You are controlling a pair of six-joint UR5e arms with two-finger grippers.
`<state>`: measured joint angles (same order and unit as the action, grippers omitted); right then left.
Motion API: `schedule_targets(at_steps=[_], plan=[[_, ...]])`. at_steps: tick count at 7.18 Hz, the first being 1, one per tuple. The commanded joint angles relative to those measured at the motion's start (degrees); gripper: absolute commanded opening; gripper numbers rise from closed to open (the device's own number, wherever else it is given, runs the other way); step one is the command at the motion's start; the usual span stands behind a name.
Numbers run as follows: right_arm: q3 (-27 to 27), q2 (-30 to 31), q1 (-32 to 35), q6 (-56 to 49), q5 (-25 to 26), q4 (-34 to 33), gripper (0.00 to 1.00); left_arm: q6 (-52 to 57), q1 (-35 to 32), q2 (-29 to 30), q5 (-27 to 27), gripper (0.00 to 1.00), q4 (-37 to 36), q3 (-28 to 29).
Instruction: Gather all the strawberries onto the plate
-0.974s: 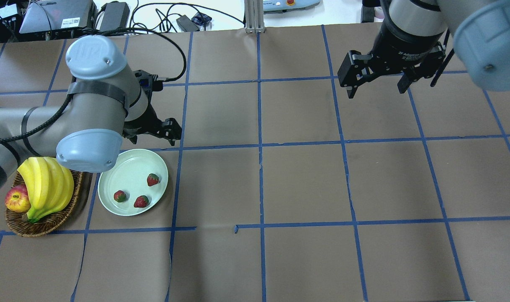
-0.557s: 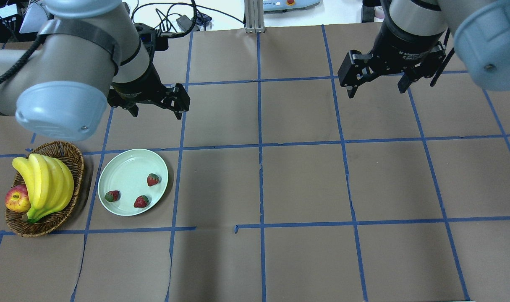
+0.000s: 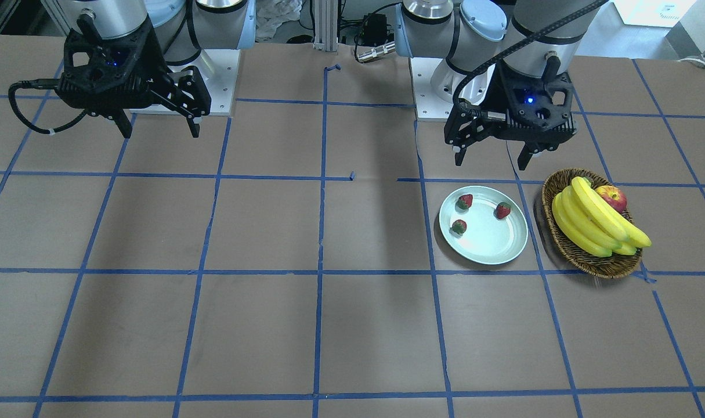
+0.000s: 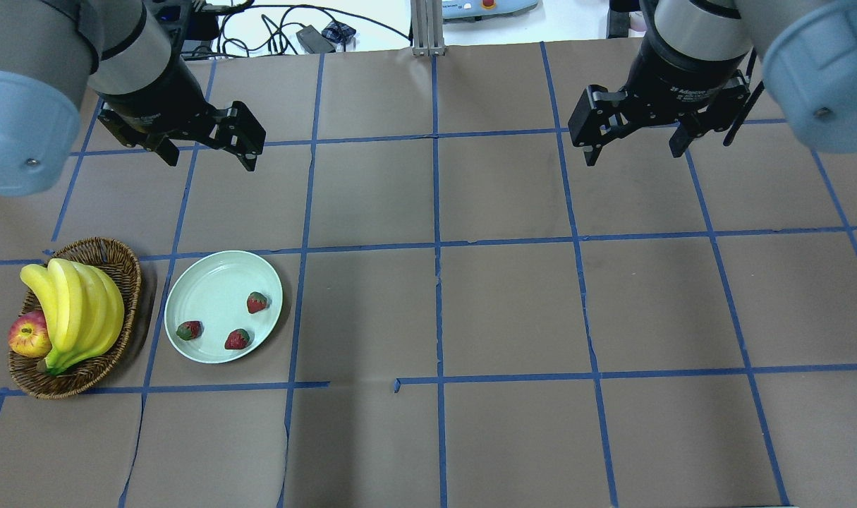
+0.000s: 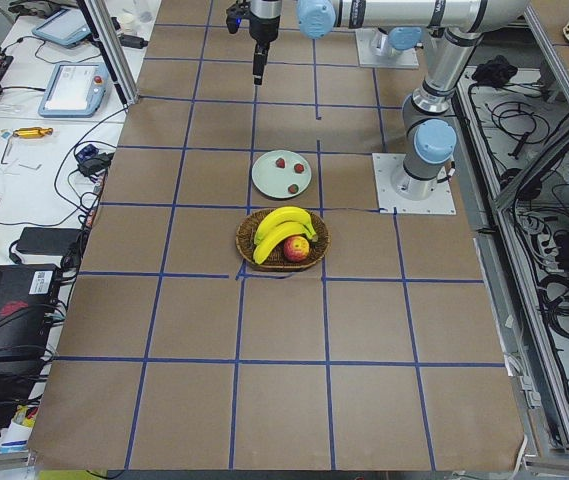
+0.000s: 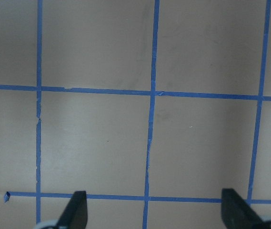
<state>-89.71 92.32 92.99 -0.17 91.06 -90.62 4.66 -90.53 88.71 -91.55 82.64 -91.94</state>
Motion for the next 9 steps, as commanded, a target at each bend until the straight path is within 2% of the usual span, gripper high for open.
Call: schedule_targets(at_steps=[1,6,9], plan=[[0.06,0.06,0.0,0.08,-0.18,0.1,1.0,-3.14,-0.17,-0.73,2.25,1.0,0.77,1.15],[0.85,-0.03,0.0,0.17,-0.27,-0.43,1.0,-4.57,-0.26,-1.26,4.36,1.0,5.59,1.33],[0.76,-0.03,0.0,0.17,-0.18,-0.26,1.0,-3.86,-0.26,-1.26,3.75,1.0,4.99,1.07]])
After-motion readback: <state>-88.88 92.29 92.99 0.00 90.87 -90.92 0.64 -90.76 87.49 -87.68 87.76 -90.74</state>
